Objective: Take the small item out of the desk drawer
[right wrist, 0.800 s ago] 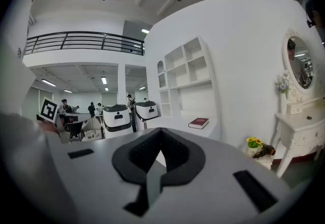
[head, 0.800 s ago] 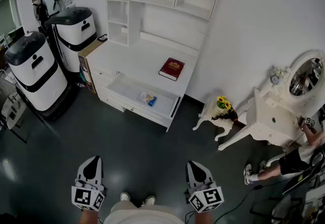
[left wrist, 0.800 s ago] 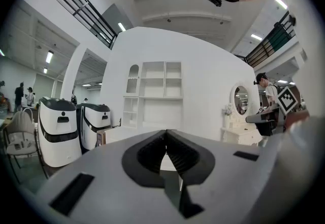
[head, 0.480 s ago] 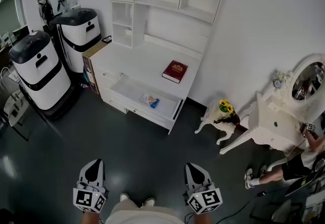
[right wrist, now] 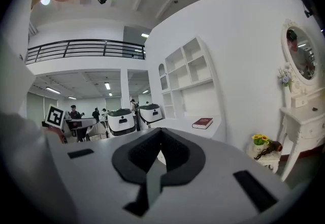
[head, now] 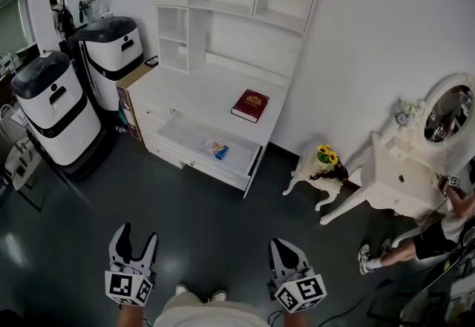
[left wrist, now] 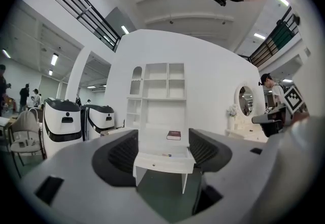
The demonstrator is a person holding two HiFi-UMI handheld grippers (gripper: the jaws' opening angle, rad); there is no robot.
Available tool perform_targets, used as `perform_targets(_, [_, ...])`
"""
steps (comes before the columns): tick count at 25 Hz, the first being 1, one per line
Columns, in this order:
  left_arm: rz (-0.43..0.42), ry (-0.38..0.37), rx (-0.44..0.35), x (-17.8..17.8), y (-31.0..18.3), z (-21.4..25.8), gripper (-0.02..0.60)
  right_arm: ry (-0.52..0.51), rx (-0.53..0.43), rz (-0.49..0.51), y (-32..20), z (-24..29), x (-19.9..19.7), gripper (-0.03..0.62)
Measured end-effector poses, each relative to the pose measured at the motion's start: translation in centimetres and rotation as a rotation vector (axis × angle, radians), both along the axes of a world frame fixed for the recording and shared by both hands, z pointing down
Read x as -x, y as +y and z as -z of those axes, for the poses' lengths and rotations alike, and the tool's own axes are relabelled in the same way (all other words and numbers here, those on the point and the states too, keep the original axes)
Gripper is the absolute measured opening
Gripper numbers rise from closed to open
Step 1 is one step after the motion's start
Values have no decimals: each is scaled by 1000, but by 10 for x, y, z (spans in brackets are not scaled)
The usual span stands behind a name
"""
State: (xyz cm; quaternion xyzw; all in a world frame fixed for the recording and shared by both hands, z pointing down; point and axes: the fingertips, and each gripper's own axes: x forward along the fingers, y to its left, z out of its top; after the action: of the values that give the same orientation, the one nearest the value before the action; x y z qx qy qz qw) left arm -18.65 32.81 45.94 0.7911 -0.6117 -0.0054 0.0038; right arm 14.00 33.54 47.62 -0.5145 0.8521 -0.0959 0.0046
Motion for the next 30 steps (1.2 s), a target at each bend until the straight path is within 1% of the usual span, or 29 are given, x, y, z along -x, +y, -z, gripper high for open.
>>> perform_targets(2, [18,-9,-9,2,-4,-2,349,-1,4,-7,0,-1,-4,9])
perform_targets(6, [27,-1,-38,1,-9,4,470,-3,6,-9,-2,-3,-8,9])
perform_targets(9, [16,-2,-31,-3,-14,9,509,-7,9,-4,-11,-4,-8,9])
perform_targets(15, [27,13,17,4,-26,-12,520,2,11,31,-29,-5,6,9])
perform_targets(17, [22,20,31,3,-38,-20,520,12,24,27,-37,-9,5,9])
perform_targets(20, [-8,21,42,-2,-65,-30,520,24,48,3,-54,-14,-1,9])
perform_targets(25, [-69,29,72,-9,-134,-47,520,40,77,-41,-106,-25,-1,9])
perform_targets(30, [-118,43,96,-1,-229,-54,518,60,104,-47,-194,-24,24,9])
